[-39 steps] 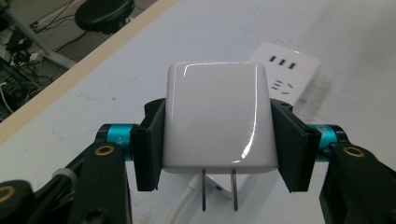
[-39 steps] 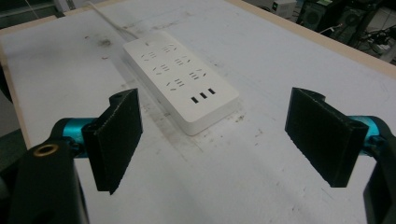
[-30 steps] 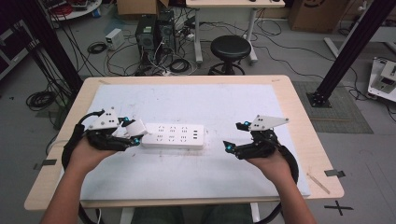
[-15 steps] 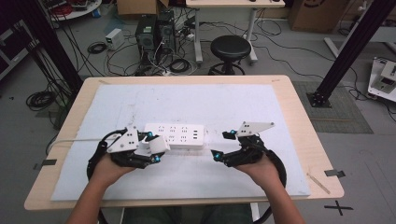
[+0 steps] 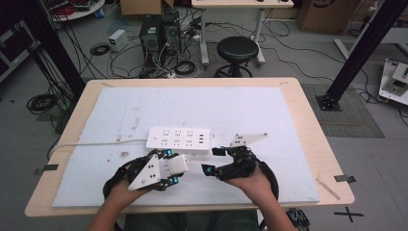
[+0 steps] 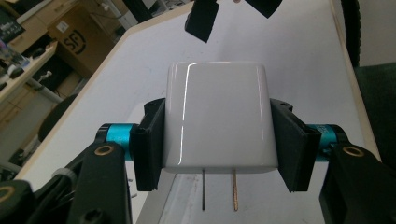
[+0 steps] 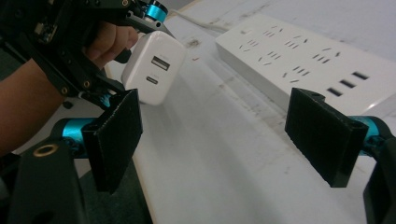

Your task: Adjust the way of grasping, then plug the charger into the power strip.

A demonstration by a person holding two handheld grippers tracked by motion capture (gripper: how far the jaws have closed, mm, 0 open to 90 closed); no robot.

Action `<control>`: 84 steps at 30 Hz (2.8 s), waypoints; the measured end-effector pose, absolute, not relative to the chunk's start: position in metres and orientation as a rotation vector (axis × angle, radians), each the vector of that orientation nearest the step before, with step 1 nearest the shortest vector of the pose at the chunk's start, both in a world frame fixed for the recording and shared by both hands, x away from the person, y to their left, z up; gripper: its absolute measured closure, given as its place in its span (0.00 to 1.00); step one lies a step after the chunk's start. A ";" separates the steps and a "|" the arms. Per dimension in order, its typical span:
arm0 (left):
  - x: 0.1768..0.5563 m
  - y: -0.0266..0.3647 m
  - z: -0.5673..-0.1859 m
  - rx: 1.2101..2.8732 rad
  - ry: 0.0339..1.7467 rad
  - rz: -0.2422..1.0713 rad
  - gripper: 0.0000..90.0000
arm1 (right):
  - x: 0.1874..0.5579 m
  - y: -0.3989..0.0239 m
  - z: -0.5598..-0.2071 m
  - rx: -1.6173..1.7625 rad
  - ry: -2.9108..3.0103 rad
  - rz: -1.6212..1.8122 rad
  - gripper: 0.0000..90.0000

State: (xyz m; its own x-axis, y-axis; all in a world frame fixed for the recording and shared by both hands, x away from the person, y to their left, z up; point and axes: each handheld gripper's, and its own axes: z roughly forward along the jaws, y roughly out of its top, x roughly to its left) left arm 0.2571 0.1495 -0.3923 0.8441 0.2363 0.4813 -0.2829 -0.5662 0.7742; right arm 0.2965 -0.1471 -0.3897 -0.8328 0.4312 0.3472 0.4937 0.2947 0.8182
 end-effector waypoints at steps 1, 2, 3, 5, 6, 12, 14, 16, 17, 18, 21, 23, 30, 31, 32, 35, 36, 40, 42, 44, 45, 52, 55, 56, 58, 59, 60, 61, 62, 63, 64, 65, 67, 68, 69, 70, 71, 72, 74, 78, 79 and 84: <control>0.256 0.148 -0.393 2.062 -0.048 0.695 0.47 | 0.295 -0.145 -0.391 -0.879 -2.471 -1.601 0.21; 0.255 0.146 -0.394 2.061 -0.060 0.708 0.47 | 0.294 -0.143 -0.392 -0.872 -2.460 -1.609 0.22; 0.254 0.144 -0.395 2.059 -0.076 0.720 0.47 | 0.294 -0.140 -0.393 -0.868 -2.449 -1.611 0.21; 0.252 0.141 -0.396 2.057 -0.101 0.747 0.47 | 0.293 -0.136 -0.395 -0.860 -2.417 -1.605 0.22; 0.252 0.140 -0.397 2.054 -0.113 0.754 0.47 | 0.293 -0.135 -0.396 -0.857 -2.397 -1.610 0.21; 0.248 0.134 -0.400 2.033 -0.144 0.803 0.47 | 0.292 -0.127 -0.403 -0.864 -2.277 -1.634 0.22; 0.247 0.134 -0.400 2.029 -0.148 0.805 0.47 | 0.293 -0.124 -0.405 -0.863 -2.241 -1.641 0.22; 0.247 0.134 -0.399 2.029 -0.145 0.806 0.47 | 0.293 -0.121 -0.407 -0.860 -2.227 -1.639 0.22; 0.247 0.134 -0.399 2.027 -0.149 0.813 0.47 | 0.293 -0.119 -0.408 -0.870 -2.220 -1.634 0.22; 0.246 0.134 -0.399 2.023 -0.147 0.811 0.47 | 0.294 -0.118 -0.409 -0.867 -2.204 -1.632 0.22; 0.246 0.133 -0.399 2.019 -0.147 0.814 0.47 | 0.295 -0.113 -0.411 -0.859 -2.173 -1.631 0.22; 0.245 0.133 -0.399 2.013 -0.152 0.827 0.47 | 0.295 -0.110 -0.412 -0.858 -2.155 -1.629 0.27; 0.245 0.130 -0.398 2.001 -0.155 0.822 0.47 | 0.298 -0.105 -0.416 -0.845 -2.088 -1.653 0.39; 0.246 0.130 -0.398 1.999 -0.156 0.819 0.47 | 0.298 -0.104 -0.416 -0.834 -2.083 -1.658 0.42; 0.245 0.130 -0.398 2.000 -0.159 0.826 0.47 | 0.298 -0.104 -0.417 -0.830 -2.081 -1.658 0.44; 0.245 0.129 -0.398 2.002 -0.165 0.828 0.47 | 0.298 -0.103 -0.418 -0.823 -2.072 -1.647 0.50; 0.245 0.129 -0.398 2.004 -0.170 0.827 0.47 | 0.298 -0.103 -0.418 -0.821 -2.073 -1.646 0.50; 0.245 0.128 -0.398 2.005 -0.178 0.829 0.47 | 0.299 -0.102 -0.422 -0.824 -2.052 -1.623 0.56; 0.246 0.127 -0.399 2.011 -0.178 0.836 0.47 | 0.298 -0.102 -0.423 -0.826 -2.035 -1.624 0.62; 0.246 0.127 -0.400 2.017 -0.177 0.835 0.47 | 0.298 -0.102 -0.423 -0.823 -2.034 -1.616 0.66; 0.246 0.127 -0.400 2.014 -0.182 0.840 0.47 | 0.299 -0.102 -0.424 -0.822 -2.035 -1.613 0.67; 0.248 0.127 -0.399 2.016 -0.137 0.827 0.42 | 0.301 -0.104 -0.423 -0.832 -1.998 -1.603 0.70; 0.247 0.130 -0.398 1.992 -0.103 0.842 0.36 | 0.303 -0.107 -0.422 -0.839 -1.997 -1.606 0.70; 0.246 0.132 -0.397 1.984 -0.095 0.836 0.34 | 0.303 -0.109 -0.422 -0.845 -2.001 -1.608 0.70; 0.245 0.136 -0.394 1.965 -0.077 0.825 0.34 | 0.303 -0.114 -0.419 -0.864 -2.004 -1.618 0.70; 0.244 0.138 -0.392 1.960 -0.067 0.820 0.33 | 0.304 -0.117 -0.418 -0.866 -2.003 -1.637 0.70; 0.244 0.141 -0.390 1.953 -0.054 0.807 0.32 | 0.305 -0.120 -0.417 -0.884 -2.004 -1.648 0.70; 0.243 0.144 -0.387 1.950 -0.042 0.798 0.32 | 0.306 -0.123 -0.415 -0.893 -2.001 -1.651 0.70; 0.243 0.147 -0.384 1.943 -0.027 0.792 0.31 | 0.307 -0.126 -0.413 -0.896 -2.010 -1.662 0.70; 0.244 0.150 -0.381 1.947 -0.007 0.775 0.29 | 0.308 -0.129 -0.411 -0.899 -2.018 -1.674 0.70; 0.244 0.154 -0.379 1.951 0.013 0.764 0.29 | 0.309 -0.131 -0.409 -0.897 -2.025 -1.688 0.70; 0.245 0.158 -0.376 1.955 0.030 0.756 0.28 | 0.310 -0.134 -0.407 -0.901 -2.027 -1.696 0.70; 0.249 0.167 -0.372 1.971 0.071 0.739 0.28 | 0.311 -0.138 -0.403 -0.905 -2.034 -1.709 0.70; 0.251 0.172 -0.370 1.976 0.093 0.731 0.28 | 0.312 -0.139 -0.402 -0.907 -2.039 -1.719 0.70; 0.254 0.177 -0.369 1.979 0.119 0.717 0.28 | 0.312 -0.141 -0.400 -0.917 -2.035 -1.725 0.70; 0.256 0.180 -0.369 1.985 0.142 0.702 0.28 | 0.313 -0.142 -0.399 -0.916 -2.036 -1.733 0.70; 0.260 0.186 -0.368 1.997 0.187 0.690 0.26 | 0.313 -0.142 -0.399 -0.911 -2.044 -1.743 0.70; 0.263 0.191 -0.368 2.002 0.215 0.683 0.25 | 0.313 -0.143 -0.398 -0.920 -2.047 -1.746 0.70; 0.268 0.199 -0.367 2.011 0.250 0.695 0.24 | 0.314 -0.143 -0.398 -0.916 -2.055 -1.751 0.70; 0.273 0.208 -0.363 2.008 0.287 0.719 0.24 | 0.317 -0.143 -0.397 -0.916 -2.062 -1.756 0.70; 0.274 0.208 -0.361 2.009 0.287 0.719 0.24 | 0.318 -0.143 -0.397 -0.910 -2.061 -1.761 0.70; 0.278 0.207 -0.359 2.018 0.287 0.722 0.24 | 0.323 -0.141 -0.398 -0.925 -2.074 -1.791 0.70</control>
